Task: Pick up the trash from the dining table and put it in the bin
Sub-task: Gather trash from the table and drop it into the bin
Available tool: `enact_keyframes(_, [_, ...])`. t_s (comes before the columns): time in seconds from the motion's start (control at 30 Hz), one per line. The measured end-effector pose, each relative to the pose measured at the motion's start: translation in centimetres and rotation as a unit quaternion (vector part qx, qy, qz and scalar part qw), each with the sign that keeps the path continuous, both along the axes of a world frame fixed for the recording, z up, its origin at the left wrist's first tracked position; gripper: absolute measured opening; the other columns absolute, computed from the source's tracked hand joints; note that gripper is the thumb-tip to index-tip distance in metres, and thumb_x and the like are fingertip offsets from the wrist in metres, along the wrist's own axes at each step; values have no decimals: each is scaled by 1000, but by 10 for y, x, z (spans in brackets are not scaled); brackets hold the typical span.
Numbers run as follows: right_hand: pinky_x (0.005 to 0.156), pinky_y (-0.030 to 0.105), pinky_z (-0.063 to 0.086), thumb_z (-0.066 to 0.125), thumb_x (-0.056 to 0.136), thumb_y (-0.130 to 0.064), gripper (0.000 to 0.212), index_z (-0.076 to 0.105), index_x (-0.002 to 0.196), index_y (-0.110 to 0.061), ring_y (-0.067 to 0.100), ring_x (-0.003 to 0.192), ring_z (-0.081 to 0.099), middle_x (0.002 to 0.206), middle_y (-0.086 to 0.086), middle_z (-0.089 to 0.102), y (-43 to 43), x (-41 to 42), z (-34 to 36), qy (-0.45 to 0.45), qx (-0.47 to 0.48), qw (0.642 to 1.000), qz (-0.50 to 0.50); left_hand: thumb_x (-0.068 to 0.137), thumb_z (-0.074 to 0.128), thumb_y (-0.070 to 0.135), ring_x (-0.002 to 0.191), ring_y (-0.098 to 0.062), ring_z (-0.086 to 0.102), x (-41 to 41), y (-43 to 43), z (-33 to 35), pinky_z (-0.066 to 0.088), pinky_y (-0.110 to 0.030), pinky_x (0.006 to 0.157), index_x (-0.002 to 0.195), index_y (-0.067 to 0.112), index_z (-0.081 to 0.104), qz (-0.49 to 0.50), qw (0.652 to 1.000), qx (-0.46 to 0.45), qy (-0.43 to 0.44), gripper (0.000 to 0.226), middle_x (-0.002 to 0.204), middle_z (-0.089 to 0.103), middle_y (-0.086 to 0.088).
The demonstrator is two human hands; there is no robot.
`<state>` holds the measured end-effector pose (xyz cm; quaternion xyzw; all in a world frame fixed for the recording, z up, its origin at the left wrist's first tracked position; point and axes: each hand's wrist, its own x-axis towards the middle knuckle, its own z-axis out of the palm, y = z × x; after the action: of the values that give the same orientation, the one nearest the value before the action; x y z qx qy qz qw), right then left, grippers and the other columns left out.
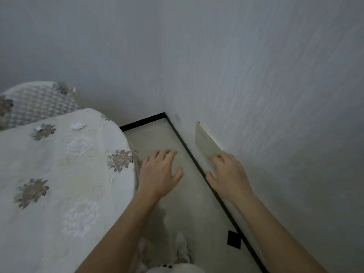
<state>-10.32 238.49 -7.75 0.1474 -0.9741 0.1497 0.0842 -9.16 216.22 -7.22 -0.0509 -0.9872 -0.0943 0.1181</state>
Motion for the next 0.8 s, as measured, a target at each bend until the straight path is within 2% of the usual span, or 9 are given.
enact_keyframes(0.2, [79,40,52,61,81,-33,41,64,117,-14,28,97,60,108,8,63,-47,-131,19,18,5,999,37,85,47,52,111,-23,58,-105,-42,11,48,-40,91,128,21,58,42,999,17,17,54,124,64,0])
enact_keyframes(0.4, [81,41,51,63,83,-32,41,63,120,-13,27,101,58,111,9,63,-81,-217,17,30,4,997,68,86,53,51,111,-24,58,-184,-83,15,48,-41,90,128,21,57,79,997,8,14,52,122,65,-2])
enact_keyframes(0.57, [78,40,50,54,82,-36,43,64,118,-13,28,98,58,109,8,63,-109,-280,1,0,12,995,98,85,54,49,111,-27,58,-237,-110,12,48,-43,90,127,19,59,106,994,14,14,51,121,66,-5])
enact_keyframes(0.8, [81,41,50,63,82,-32,44,63,122,-12,28,103,58,112,10,63,-158,-385,-14,-22,-1,989,149,86,50,52,114,-26,55,-321,-150,-4,48,-43,92,129,20,57,154,988,10,-6,54,124,64,-3])
